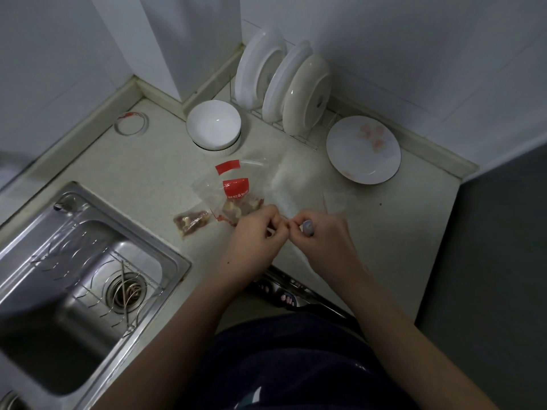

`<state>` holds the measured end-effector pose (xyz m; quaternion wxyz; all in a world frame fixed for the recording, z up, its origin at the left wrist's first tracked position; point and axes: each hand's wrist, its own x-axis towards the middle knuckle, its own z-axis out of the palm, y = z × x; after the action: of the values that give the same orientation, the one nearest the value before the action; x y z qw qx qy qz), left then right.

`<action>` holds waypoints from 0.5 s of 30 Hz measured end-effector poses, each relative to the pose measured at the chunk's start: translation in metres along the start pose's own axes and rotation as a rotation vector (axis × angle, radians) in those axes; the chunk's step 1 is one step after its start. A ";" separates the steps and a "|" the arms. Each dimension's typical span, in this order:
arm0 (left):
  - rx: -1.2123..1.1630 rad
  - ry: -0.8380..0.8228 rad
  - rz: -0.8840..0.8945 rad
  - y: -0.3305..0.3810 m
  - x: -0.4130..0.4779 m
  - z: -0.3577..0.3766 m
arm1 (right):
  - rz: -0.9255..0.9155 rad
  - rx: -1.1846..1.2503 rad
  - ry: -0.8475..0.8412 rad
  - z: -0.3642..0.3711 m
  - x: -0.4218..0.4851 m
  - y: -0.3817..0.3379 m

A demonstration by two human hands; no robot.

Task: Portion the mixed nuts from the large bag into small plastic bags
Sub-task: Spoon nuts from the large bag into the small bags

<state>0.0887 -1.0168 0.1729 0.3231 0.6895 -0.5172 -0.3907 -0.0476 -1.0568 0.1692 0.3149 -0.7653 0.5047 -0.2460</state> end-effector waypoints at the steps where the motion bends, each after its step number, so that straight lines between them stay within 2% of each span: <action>1: 0.005 0.003 0.013 0.000 0.000 0.000 | 0.017 -0.002 0.026 0.000 0.001 0.001; 6: 0.087 0.060 -0.008 0.000 -0.001 0.003 | 0.057 -0.004 0.037 -0.001 0.002 0.003; 9: -0.044 0.123 -0.117 -0.001 0.001 0.001 | 0.060 0.094 -0.004 -0.001 0.002 0.001; 11: -0.099 0.102 -0.168 -0.001 0.001 0.000 | 0.053 0.141 -0.039 0.000 0.003 0.000; 15: -0.145 0.108 -0.147 -0.001 0.000 0.002 | 0.049 0.156 -0.087 0.005 0.001 -0.004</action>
<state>0.0879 -1.0170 0.1710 0.3702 0.7204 -0.4174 -0.4120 -0.0412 -1.0556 0.1688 0.4013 -0.7357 0.4883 -0.2432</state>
